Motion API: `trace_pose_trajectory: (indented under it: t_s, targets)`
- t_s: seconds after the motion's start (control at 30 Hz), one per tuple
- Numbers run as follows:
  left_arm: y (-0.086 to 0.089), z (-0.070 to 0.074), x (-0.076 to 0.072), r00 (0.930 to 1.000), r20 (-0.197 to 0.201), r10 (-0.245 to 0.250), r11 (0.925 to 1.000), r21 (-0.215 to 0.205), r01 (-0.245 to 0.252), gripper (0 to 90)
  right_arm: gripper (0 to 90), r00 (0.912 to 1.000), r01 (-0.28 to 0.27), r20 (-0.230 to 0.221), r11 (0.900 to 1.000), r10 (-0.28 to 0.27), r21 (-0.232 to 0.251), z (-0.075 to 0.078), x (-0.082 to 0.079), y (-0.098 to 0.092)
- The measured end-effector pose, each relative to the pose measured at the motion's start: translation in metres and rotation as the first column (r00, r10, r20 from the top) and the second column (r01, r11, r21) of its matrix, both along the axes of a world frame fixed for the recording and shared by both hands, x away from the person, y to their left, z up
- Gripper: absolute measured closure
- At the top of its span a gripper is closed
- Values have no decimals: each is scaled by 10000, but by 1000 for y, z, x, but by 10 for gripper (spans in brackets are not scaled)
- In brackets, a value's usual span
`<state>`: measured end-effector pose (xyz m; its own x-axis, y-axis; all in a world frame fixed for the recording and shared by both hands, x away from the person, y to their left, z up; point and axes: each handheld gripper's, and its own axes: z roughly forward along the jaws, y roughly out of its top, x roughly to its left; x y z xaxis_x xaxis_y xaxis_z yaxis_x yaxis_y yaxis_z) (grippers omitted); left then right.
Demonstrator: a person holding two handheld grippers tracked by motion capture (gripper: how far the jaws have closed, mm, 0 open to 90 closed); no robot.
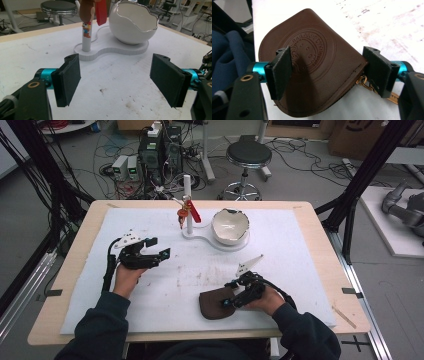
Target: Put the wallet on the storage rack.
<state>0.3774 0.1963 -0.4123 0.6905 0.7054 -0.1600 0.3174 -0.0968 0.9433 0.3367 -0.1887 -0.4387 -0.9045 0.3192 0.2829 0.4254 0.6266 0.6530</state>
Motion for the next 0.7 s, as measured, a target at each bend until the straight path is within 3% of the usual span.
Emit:
trace_pose_trajectory:
  t_s: [0.1,0.13,0.23,0.4,0.43,0.47,0.5,0.53,0.57,0.6,0.67,0.7]
  targets:
    - [-1,0,0,10000,-7,-63,10000,24,63,247,291,9991,-32,418,10000,33,-28,2,-2,1]
    - [-1,0,0,9999,-40,-99,10000,7,99,247,298,9951,151,978,9999,-144,-65,5,-2,1]
    - [-4,-1,0,9995,-155,-287,9995,-93,286,247,301,9837,564,1717,9983,-534,-125,7,0,-2]
    - [-14,-4,1,9962,-535,-690,9967,-455,666,247,302,9615,936,2617,9953,-837,-258,11,1,-3]
    - [-23,-6,2,9917,-774,-1027,9933,-618,981,247,302,9559,983,2808,9947,-863,-288,12,0,-2]
    - [-23,-6,2,9917,-774,-1027,9933,-618,981,247,302,9472,938,3110,9950,-781,-357,12,0,-2]
    - [-28,-8,3,9879,-900,-1266,9905,-654,1210,247,302,9472,938,3110,9950,-781,-357,12,0,-2]
    - [-34,-9,3,9837,-1047,-1459,9881,-652,1396,247,302,9304,1035,3572,9938,-826,-398,14,0,0]
    - [-40,-11,3,9786,-1164,-1695,9845,-649,1628,247,302,9264,1121,3661,9926,-876,-463,14,0,1]
    - [-52,-14,2,9690,-1360,-2065,9780,-601,1999,247,302,9167,1213,3886,9914,-933,-481,15,1,1]
    - [-63,-17,1,9583,-1580,-2379,9711,-562,2318,247,302,9017,1405,4194,9886,-1051,-543,16,2,2]
    - [-63,-17,1,9583,-1580,-2379,9711,-562,2318,247,302,8951,1526,4312,9866,-1133,-576,17,2,3]
